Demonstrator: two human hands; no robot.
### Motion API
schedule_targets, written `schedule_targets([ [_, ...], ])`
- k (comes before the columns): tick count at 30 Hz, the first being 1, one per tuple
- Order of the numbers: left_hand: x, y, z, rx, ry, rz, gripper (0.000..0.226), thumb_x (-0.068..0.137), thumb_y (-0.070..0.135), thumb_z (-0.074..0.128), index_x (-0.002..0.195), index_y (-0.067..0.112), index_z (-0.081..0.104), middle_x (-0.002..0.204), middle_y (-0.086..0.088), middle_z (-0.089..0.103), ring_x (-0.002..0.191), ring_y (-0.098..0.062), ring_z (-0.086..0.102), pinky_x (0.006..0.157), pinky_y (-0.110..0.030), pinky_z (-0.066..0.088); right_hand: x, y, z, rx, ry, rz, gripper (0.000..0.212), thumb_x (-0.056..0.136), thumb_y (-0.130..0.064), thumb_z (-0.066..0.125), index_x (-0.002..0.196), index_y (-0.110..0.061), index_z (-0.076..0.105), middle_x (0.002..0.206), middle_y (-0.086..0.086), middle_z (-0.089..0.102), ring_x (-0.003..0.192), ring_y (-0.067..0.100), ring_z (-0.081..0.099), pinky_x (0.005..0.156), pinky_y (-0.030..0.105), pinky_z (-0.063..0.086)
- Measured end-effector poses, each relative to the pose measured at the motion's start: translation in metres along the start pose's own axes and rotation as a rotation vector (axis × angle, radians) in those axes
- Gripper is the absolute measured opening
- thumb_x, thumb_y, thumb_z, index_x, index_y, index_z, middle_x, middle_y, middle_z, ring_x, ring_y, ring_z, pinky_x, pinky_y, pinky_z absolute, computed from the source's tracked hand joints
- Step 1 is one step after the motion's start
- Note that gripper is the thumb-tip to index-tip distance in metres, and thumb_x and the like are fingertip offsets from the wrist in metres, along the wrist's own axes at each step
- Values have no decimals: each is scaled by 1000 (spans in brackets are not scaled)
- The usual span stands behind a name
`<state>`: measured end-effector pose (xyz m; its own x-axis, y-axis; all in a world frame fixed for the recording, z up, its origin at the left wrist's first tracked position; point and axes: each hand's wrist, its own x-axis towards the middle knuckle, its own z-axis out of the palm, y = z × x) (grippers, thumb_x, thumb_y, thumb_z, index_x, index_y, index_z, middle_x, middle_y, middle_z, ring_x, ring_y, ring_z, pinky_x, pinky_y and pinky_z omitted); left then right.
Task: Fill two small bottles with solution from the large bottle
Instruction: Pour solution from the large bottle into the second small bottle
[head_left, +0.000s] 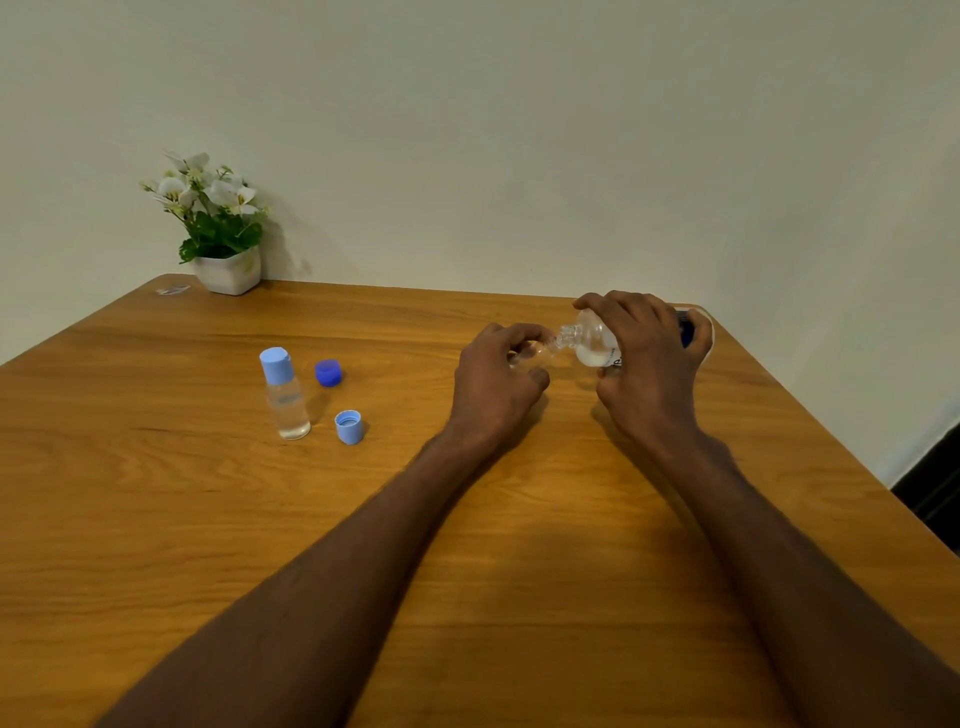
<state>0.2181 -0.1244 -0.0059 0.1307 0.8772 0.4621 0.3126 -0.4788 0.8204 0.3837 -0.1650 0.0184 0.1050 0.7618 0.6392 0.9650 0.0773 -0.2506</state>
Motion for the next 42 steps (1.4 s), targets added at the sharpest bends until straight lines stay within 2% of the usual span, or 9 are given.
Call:
schedule_targets([
  [24,-1,2,-1,-6,-5,-1,46,79,10,75,123,23,74,116,2,68,104,-11,65,93,-40,58,0,2,2,-11,11,-23,87,68,2,74,142,-39,54,141,-9,55,139,20,43,115,59,18],
  [36,0,2,-1,0,-11,-8,47,80,8,77,124,24,73,117,1,67,105,-11,64,92,-37,59,0,1,1,12,3,-5,87,68,3,75,142,-39,54,141,-8,55,140,20,43,116,57,16],
  [42,0,2,-1,2,-13,-11,47,81,7,77,125,22,73,119,-1,66,106,-13,64,92,-36,59,0,2,1,16,-4,-7,87,68,3,75,142,-38,54,142,-7,55,140,21,43,116,62,20],
])
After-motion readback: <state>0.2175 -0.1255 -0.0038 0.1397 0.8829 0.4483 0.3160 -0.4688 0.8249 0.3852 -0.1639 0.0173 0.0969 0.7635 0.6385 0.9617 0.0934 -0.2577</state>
